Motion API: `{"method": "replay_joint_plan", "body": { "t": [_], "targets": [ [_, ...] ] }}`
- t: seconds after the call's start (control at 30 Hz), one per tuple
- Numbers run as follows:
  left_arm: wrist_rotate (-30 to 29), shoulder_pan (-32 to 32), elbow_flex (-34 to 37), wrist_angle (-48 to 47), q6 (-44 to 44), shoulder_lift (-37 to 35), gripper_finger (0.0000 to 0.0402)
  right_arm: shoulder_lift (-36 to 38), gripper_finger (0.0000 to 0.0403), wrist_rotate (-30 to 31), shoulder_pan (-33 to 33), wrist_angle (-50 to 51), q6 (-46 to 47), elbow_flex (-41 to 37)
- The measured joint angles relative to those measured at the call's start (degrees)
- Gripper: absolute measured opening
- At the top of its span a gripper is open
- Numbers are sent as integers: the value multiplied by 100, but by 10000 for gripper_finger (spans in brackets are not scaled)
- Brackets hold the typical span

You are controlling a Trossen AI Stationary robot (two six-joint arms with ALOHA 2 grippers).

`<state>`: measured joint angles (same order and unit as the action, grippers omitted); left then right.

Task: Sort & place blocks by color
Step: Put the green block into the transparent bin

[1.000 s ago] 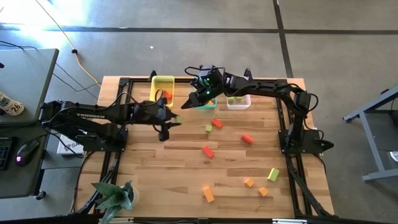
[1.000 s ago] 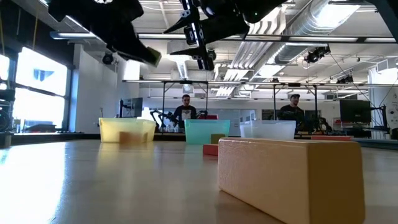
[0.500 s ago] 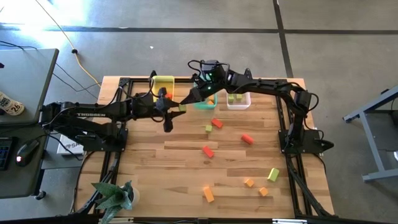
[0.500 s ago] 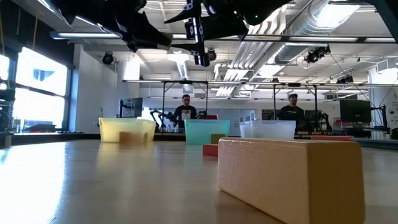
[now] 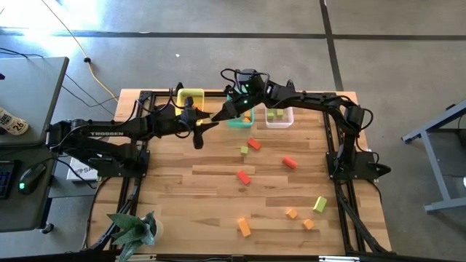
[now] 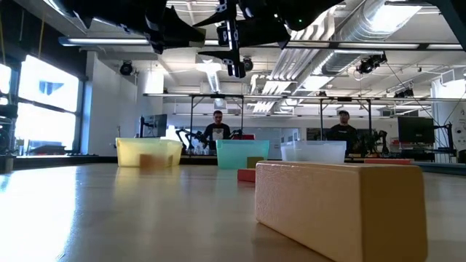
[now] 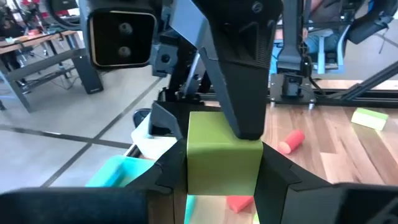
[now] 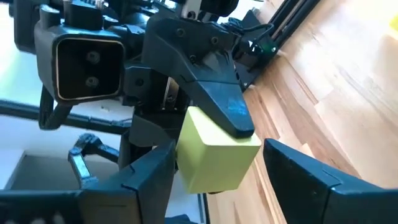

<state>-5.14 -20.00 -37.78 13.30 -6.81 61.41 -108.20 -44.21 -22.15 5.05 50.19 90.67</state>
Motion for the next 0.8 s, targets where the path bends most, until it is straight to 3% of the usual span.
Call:
{"method": "replay_joint_plan", "body": {
  "t": [0.33, 0.53, 0.8],
  "targets": [
    [84, -69, 12, -65, -202, 2, 131, 20, 116, 369, 99, 1, 447, 0],
    [128, -69, 15, -85, -604, -2, 130, 28, 114, 555, 179, 31, 399, 0],
    [-22, -56, 2, 25, -614, 7, 175, 4, 114, 950, 219, 100, 292, 0]
  ]
}}
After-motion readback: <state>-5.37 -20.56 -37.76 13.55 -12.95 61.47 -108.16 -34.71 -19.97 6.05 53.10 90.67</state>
